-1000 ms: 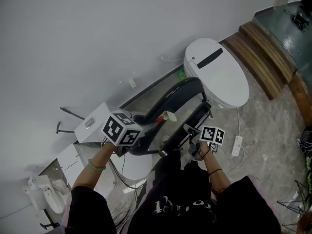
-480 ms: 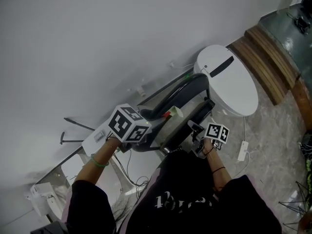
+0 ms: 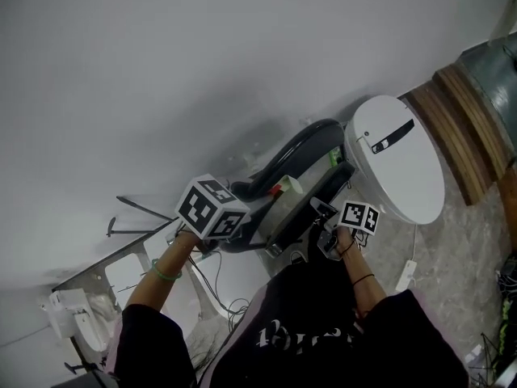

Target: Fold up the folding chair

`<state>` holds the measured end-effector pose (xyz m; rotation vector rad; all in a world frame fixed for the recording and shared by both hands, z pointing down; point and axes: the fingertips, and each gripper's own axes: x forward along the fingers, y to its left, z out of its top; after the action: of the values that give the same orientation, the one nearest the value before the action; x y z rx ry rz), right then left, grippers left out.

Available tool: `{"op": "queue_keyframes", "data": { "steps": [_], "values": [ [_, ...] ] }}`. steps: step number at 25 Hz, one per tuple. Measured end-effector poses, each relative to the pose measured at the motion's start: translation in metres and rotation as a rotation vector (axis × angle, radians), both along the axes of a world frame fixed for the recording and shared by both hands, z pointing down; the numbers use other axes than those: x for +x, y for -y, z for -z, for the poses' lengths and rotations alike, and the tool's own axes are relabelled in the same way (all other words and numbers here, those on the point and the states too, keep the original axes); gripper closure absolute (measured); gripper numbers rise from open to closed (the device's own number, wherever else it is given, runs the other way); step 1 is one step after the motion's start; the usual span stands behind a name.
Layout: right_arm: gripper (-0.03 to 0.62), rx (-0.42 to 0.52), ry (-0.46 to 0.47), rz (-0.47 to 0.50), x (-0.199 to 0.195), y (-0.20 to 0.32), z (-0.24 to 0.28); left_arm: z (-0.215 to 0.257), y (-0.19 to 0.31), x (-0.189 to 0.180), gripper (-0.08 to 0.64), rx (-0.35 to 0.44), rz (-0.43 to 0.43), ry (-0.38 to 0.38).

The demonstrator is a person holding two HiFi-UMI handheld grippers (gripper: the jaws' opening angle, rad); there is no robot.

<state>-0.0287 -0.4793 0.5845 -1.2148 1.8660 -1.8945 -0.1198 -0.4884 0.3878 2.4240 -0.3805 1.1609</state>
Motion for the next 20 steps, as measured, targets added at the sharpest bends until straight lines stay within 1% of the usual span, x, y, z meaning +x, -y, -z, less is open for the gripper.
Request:
{"op": "queue_keyframes", "data": {
  "steps": [2, 6, 11, 16, 20],
  "values": [
    [0.503, -0.011, 0.004, 0.028, 0.000, 0.020, -0.003, -0.001, 0.018, 0.001, 0.486, -0.004, 0.032, 0.007],
    [0.503, -0.022, 0.007, 0.086, -0.003, 0.040, -0.002, 0.003, 0.031, 0.002, 0.485, 0.002, 0.080, 0.028],
    [0.503, -0.070, 0.025, 0.147, -0.014, 0.115, -0.019, -0.014, 0.109, -0.007, 0.485, -0.030, 0.144, 0.048],
    [0.499, -0.105, 0.027, 0.174, -0.017, 0.154, -0.032, -0.025, 0.145, -0.007, 0.485, -0.041, 0.165, 0.089],
    [0.495, -0.125, 0.029, 0.166, -0.017, 0.189, -0.043, -0.031, 0.178, -0.001, 0.485, -0.043, 0.159, 0.117]
  ]
}}
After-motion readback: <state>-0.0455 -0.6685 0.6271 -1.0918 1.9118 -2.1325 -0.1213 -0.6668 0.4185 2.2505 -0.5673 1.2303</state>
